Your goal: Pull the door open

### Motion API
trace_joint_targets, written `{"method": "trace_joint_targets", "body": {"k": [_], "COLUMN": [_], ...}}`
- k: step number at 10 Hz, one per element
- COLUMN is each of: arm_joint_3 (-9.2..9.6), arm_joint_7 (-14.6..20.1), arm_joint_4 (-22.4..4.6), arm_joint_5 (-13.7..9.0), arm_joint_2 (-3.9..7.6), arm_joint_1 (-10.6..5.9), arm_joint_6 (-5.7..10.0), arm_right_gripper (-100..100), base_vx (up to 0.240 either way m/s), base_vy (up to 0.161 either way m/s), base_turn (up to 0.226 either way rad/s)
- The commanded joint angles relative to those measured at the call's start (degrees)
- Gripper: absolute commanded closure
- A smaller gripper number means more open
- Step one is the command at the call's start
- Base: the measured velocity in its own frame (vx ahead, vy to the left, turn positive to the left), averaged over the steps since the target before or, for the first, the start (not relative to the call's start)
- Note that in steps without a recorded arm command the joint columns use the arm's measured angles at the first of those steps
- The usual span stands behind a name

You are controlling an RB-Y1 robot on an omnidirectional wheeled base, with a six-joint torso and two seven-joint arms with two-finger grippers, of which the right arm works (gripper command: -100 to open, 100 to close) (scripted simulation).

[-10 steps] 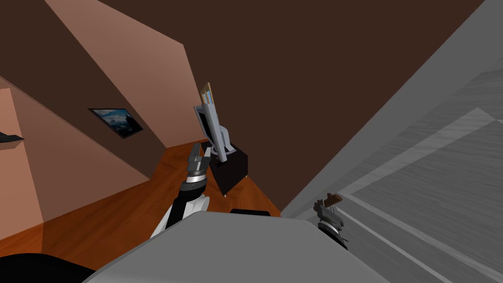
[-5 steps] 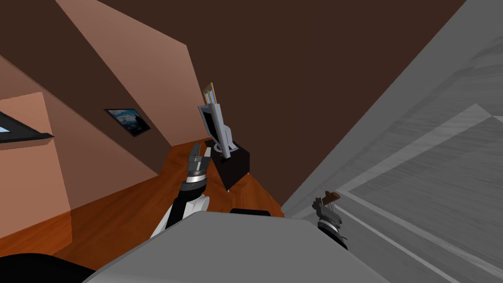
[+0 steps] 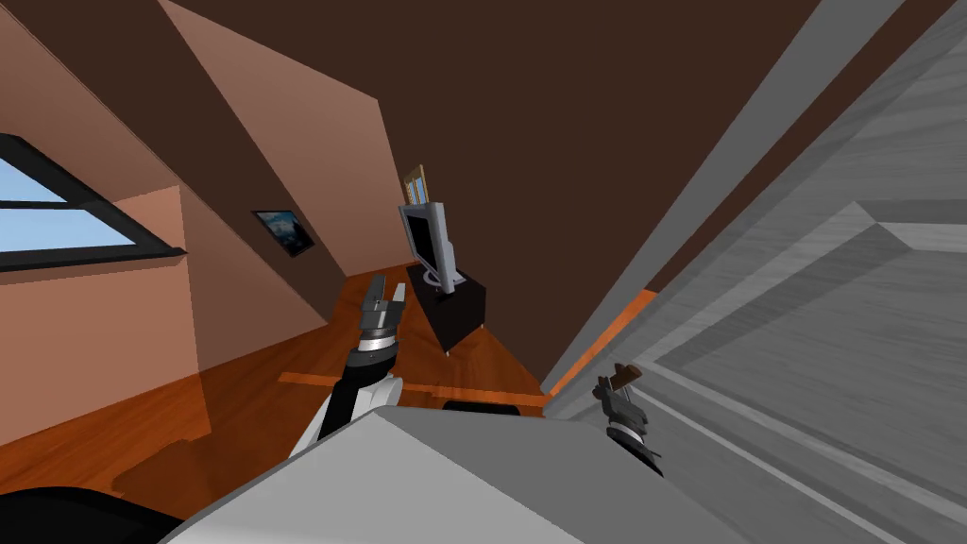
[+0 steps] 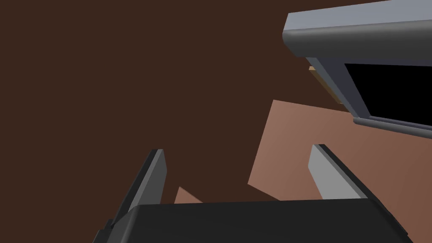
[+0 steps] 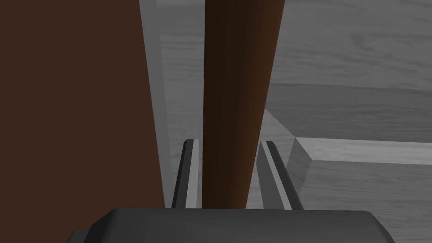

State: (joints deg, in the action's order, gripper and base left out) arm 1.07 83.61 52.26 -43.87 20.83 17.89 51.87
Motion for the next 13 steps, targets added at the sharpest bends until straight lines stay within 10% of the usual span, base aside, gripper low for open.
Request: {"method": "trace_joint_targets", "body": {"k": [1,13], "arm_joint_3": [0.00,8.87], "arm_joint_7": [0.0,4.0], "arm_joint_4": [0.0,3.4], "arm_joint_5": [0.0,5.7], "arm_joint_2": [0.00,2.44], "arm_joint_1": [0.00,3.24], "arm_joint_6": [0.00,2.83], "arm_right_gripper": [100,100], "base_vx": [-0.104,-0.208], "base_vy": [0.016,0.005], "base_turn": [0.025,0.059]}}
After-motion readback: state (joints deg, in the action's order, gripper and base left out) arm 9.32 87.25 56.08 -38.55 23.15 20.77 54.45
